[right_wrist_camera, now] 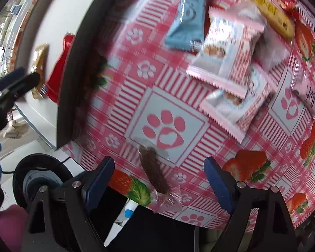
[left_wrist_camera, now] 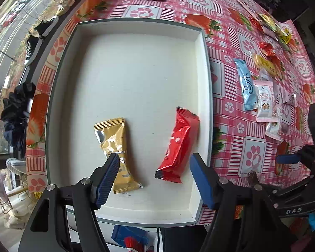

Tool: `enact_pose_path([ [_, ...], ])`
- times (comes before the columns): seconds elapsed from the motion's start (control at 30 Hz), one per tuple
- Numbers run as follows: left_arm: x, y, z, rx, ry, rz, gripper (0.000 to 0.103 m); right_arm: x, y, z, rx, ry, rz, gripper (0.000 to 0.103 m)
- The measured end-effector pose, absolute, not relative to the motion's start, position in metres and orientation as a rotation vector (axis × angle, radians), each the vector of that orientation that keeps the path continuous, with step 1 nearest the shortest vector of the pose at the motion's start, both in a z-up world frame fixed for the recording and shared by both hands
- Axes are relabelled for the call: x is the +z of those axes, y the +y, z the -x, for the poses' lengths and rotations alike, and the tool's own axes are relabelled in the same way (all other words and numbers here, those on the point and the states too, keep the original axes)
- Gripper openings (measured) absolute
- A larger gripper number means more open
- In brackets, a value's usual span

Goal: Organize snacks
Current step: 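Move the left tool to the blue snack while the right tool reaches the brown stick snack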

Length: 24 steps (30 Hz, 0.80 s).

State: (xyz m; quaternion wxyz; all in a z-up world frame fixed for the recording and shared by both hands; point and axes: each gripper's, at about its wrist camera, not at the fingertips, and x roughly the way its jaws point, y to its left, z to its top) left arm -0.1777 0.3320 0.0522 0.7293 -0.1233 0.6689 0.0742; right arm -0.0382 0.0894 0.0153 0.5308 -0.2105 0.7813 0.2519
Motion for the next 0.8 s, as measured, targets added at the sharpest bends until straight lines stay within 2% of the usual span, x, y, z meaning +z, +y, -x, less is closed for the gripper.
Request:
enact_pose_path([
  [0.17, 0.054, 0.317, 0.17, 0.119, 1.477, 0.25, 0.073, -0.002, 0.08, 0.06, 0.611, 1.878, 0.575, 0.088],
  [0.47, 0.064, 0.284, 0.149, 0.022, 1.464, 0.229, 0.075, -0.014, 0.078, 0.072, 0.601, 1.77, 0.74, 0.089],
  [0.8, 0.05, 0.237, 0.098, -0.047, 1.483, 0.202, 0.075, -0.013, -0.038, 0.019, 0.33, 1.781, 0.528, 0.089],
])
